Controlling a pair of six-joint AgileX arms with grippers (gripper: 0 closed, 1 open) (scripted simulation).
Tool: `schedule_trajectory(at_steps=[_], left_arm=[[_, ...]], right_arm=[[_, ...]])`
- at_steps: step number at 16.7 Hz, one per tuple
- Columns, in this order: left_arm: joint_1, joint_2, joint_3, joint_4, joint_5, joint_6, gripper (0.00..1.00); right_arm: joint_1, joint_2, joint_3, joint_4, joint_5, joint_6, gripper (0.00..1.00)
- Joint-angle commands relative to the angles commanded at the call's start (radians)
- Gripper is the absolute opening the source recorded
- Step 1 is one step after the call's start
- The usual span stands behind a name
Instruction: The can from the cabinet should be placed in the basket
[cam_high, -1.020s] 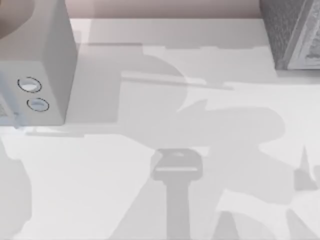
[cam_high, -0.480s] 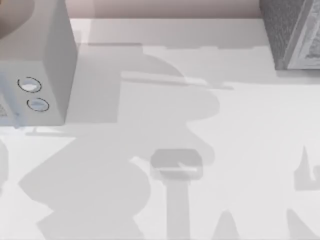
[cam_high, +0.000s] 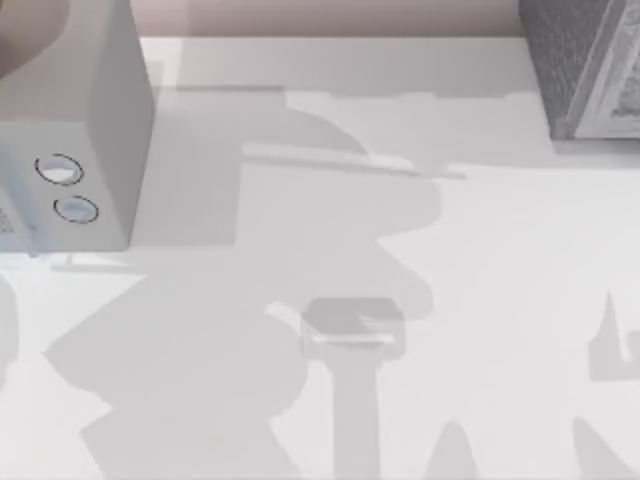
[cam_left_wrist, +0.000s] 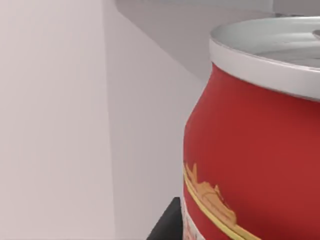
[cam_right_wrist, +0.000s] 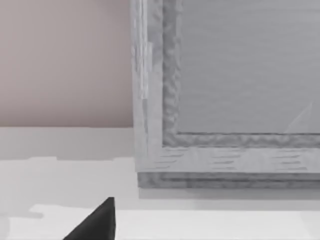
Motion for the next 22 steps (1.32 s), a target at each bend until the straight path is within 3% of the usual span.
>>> schedule_trajectory(at_steps=[5, 10, 22], left_arm=[[-0.089, 0.011, -0.066, 0.12, -0.091, -0.035, 0.0], [-0.102, 0.012, -0.075, 0.137, -0.103, -0.041, 0.0], [-0.102, 0.012, -0.075, 0.137, -0.103, -0.041, 0.9]], right_arm=[[0.0, 0.0, 0.0, 0.0, 0.0, 0.0, 1.0], [0.0, 0.0, 0.0, 0.0, 0.0, 0.0, 1.0], [0.0, 0.0, 0.0, 0.0, 0.0, 0.0, 1.0]])
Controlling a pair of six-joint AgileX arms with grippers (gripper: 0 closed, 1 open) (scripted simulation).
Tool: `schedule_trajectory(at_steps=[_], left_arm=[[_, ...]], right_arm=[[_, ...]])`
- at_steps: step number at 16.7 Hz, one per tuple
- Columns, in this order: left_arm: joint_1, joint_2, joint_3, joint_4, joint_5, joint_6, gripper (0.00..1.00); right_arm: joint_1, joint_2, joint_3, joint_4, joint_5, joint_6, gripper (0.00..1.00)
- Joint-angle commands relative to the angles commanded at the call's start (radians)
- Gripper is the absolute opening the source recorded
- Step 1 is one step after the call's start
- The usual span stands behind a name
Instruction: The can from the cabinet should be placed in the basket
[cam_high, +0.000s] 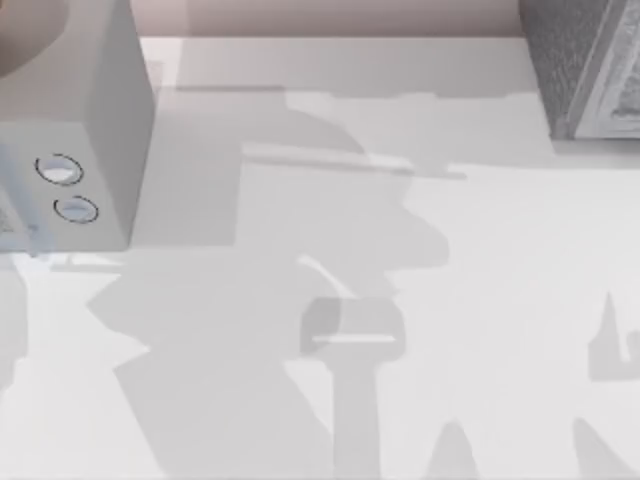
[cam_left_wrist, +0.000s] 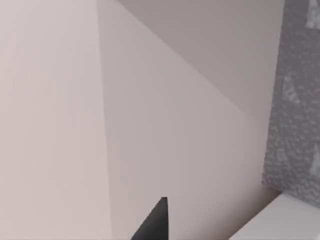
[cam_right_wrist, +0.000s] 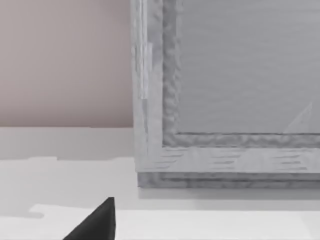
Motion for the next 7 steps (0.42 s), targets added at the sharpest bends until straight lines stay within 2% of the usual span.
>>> schedule_trajectory(at_steps=[1, 2, 7], left_arm=[[0.0, 0.0, 0.0, 0.0, 0.0, 0.0, 0.98], [0.0, 0.0, 0.0, 0.0, 0.0, 0.0, 1.0], [0.0, 0.0, 0.0, 0.0, 0.0, 0.0, 1.0]], right_arm=[[0.0, 0.0, 0.0, 0.0, 0.0, 0.0, 1.0], [0.0, 0.0, 0.0, 0.0, 0.0, 0.0, 1.0], [0.0, 0.0, 0.0, 0.0, 0.0, 0.0, 1.0]])
